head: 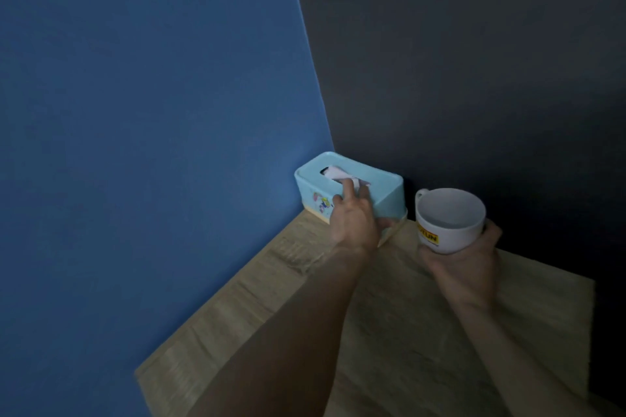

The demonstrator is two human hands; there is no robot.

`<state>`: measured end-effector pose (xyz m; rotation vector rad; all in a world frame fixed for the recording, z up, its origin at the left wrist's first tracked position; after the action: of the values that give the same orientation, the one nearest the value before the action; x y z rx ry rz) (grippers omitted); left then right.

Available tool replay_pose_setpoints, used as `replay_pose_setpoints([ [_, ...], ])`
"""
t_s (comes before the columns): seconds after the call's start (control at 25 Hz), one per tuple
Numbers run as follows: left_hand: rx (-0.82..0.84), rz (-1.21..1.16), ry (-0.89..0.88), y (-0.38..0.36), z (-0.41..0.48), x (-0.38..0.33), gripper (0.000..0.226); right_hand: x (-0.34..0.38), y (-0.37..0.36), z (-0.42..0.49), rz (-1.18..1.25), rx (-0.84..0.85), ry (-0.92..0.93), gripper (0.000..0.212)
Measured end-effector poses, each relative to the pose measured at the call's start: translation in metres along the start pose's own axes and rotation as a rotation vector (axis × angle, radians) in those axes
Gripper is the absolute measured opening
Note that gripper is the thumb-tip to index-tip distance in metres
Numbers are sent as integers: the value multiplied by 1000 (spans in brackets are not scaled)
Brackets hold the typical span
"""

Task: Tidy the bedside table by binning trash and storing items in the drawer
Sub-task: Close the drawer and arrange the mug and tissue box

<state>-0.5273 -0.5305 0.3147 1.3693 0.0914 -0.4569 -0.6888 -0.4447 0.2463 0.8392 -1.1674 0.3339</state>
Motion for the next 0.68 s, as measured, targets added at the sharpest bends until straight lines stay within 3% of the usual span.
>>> replay_pose_setpoints([
  [0.24,61,-90,61,0,9,-5,68,2,-8,3,-13,46,58,93],
  [0.44,125,-134,83,0,8,-5,62,5,-9,7,-171,37,135,94],
  [0.68,191,-147,112,-2,13,-3,61,-3,-13,11,-79,53,96,89],
])
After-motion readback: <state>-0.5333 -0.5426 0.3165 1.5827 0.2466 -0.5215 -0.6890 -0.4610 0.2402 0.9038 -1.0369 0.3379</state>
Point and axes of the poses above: each hand's wrist, its own z-axis towards the middle knuckle, its own y-axis out of the back of the hand, x = y × z, the point moved 7 cm from there along z, towards the middle knuckle, and after that the axes turned 14 degrees about -z, right-handed, at the moved point
